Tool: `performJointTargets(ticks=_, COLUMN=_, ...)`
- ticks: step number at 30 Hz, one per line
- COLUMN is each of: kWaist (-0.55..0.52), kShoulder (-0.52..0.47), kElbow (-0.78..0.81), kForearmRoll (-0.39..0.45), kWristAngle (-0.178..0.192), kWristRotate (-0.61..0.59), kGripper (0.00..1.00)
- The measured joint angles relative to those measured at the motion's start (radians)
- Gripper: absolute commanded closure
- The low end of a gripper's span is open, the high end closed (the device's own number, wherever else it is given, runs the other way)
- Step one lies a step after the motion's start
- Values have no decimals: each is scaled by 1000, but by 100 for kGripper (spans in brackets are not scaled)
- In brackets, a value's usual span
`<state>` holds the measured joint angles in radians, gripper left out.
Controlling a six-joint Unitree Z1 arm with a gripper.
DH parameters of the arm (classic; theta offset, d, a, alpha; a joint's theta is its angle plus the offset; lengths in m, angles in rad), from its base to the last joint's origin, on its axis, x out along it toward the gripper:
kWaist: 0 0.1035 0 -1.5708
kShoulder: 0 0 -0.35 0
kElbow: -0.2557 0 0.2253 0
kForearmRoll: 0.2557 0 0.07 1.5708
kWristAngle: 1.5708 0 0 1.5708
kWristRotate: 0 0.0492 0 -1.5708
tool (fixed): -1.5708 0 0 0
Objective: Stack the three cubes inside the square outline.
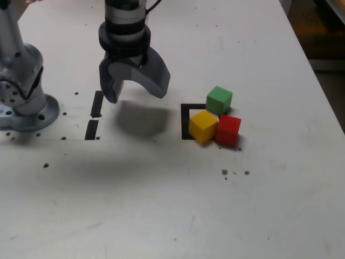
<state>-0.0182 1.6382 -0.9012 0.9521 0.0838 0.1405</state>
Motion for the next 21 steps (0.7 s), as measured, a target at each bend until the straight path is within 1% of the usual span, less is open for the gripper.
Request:
performJointTargets(ticks=2, kWaist=0, kShoulder=2, kElbow=10, kForearmRoll=-20, kWristAngle=-5, kWristRotate=0, kGripper=1)
performJointTargets(ticks=5, kWaist=0, kShoulder=4, kElbow=51, kForearmRoll=-80, kWristAngle=-21, kWristRotate=0, kGripper=1)
performJointTargets(ticks=9, kWaist=0, kShoulder=4, kElbow=72, kForearmRoll=-106, kWristAngle=-25, kWristRotate=0, kGripper=1)
performJointTargets(ticks=12, kWaist=0, kShoulder=3, kElbow=78, kForearmRoll=-109, kWristAngle=-24, kWristRotate=0, kGripper=1)
performJointTargets(ticks=17, kWaist=0, kShoulder=-6, kElbow=90, kForearmRoll=-107, kWristAngle=-12, kWristRotate=0, kGripper=1)
performJointTargets(ticks=21, kWaist=0, kShoulder=-10, kElbow=60, kForearmRoll=-74, kWristAngle=3, kWristRotate=0, kGripper=1)
